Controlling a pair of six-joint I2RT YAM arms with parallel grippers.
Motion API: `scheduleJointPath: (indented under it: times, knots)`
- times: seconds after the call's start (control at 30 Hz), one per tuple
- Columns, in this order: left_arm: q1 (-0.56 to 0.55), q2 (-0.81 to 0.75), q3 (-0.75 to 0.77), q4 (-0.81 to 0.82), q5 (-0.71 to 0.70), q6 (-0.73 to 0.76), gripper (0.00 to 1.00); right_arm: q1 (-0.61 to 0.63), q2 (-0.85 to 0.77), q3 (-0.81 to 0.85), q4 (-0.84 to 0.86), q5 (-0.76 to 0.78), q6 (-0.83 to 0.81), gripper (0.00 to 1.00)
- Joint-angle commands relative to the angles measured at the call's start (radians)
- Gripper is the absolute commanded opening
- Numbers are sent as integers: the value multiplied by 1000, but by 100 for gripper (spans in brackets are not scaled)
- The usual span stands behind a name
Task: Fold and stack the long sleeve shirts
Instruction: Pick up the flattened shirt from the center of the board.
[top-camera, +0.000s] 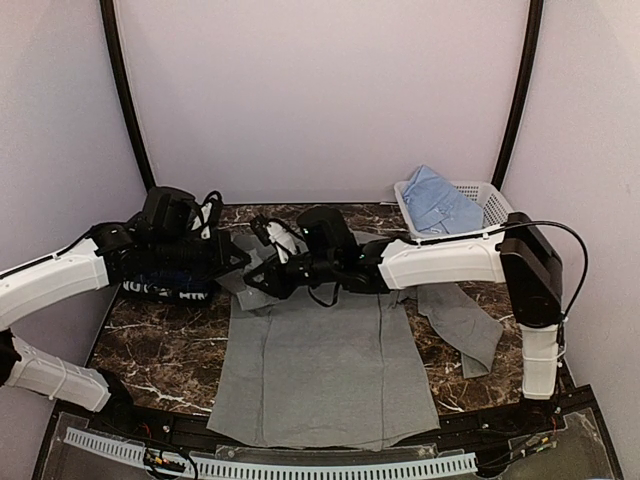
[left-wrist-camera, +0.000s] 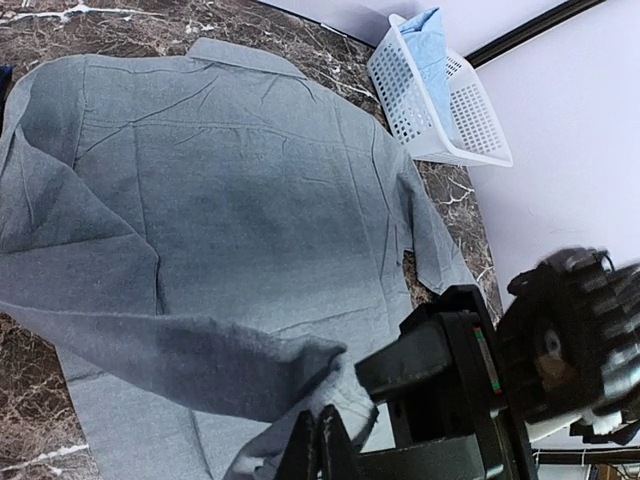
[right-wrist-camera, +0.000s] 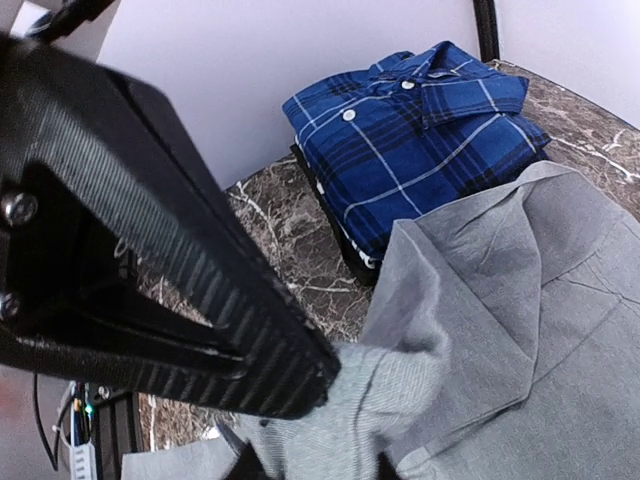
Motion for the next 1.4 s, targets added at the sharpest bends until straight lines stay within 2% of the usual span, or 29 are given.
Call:
scheduleJointPath:
  times: [0.0,0.2,0.37,0.63,0.93,1.23,1.37]
  knots:
    - [-3,13,44,-20,4,17,4,-9,11,39,-9,83,31,2]
    - [-3,21,88,-165,-43,-20,28,-85,-17,-11,-32,163,109,0]
    - [-3,19,84,-283,-46,-40,38,-152,-20,-54,-44,197,148,0]
    - [-3,-5,-52,-440,11,-94,41,-259,-42,-155,-40,248,197,0]
    - [-28,-91,-315,-474,147,-224,41,-284,-20,-204,-46,283,183,0]
    - [-200,-112,-440,-442,159,-376,41,-289,49,-170,-51,278,163,0]
    - [-237,-124,-476,-416,142,-419,40,-288,91,-133,-50,257,160,0]
